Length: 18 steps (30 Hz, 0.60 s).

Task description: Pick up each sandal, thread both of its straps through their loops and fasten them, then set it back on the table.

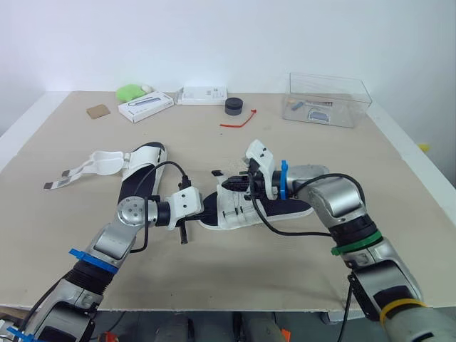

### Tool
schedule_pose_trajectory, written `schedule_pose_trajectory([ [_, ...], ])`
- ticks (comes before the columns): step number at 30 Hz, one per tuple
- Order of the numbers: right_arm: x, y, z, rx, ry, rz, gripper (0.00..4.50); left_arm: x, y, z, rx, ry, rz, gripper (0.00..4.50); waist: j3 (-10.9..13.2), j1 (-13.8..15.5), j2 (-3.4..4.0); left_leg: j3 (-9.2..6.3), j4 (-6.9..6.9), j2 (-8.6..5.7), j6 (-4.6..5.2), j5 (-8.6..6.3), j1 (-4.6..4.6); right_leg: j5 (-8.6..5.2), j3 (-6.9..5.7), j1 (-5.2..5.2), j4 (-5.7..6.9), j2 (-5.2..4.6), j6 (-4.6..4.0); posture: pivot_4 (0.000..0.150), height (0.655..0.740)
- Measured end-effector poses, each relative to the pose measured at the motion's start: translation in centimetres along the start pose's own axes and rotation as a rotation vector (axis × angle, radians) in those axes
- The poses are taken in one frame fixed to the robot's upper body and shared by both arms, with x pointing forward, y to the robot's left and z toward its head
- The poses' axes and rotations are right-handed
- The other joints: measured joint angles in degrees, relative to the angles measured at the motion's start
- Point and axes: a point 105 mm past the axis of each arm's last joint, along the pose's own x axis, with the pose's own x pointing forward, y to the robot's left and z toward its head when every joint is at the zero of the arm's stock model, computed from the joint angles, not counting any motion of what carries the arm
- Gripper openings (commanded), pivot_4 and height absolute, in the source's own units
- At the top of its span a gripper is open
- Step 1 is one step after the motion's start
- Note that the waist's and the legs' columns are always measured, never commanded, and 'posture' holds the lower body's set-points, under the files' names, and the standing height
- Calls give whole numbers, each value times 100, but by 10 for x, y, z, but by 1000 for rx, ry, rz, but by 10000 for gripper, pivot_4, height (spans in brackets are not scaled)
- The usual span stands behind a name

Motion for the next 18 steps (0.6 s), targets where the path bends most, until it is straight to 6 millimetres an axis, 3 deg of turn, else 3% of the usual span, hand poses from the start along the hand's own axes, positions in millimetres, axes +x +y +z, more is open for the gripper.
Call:
schedule_pose_trajectory([
  [2,0,-5,1,0,4,-27,14141,0,0,0,0,0,1,0,0,-1,0,3,1,0,0,0,0,1,1,-1,0,0,1,1500,7400],
  [7,-10,-24,10,-66,-12,-147,36977,0,-1,1,3,-4,-3,0,-1,-1,1,6,-5,-1,0,0,-7,5,2,-10,-2,1,17,1500,7400],
  [10,-11,-24,16,-108,-36,-159,36977,0,-2,2,5,-7,-3,0,-1,0,1,3,-7,-1,0,-1,-18,6,1,-20,-2,1,22,1500,7400],
  [16,-8,-9,48,-192,-175,-117,36977,-1,-1,2,6,-7,-1,0,-1,0,1,5,-6,0,0,0,-27,11,3,-32,-1,2,28,1500,7400],
  [18,-5,-2,52,-207,-192,-86,29041,0,-1,2,6,-7,-2,0,-1,0,1,5,-6,-1,0,0,-28,11,1,-33,-1,2,28,1500,7400],
])
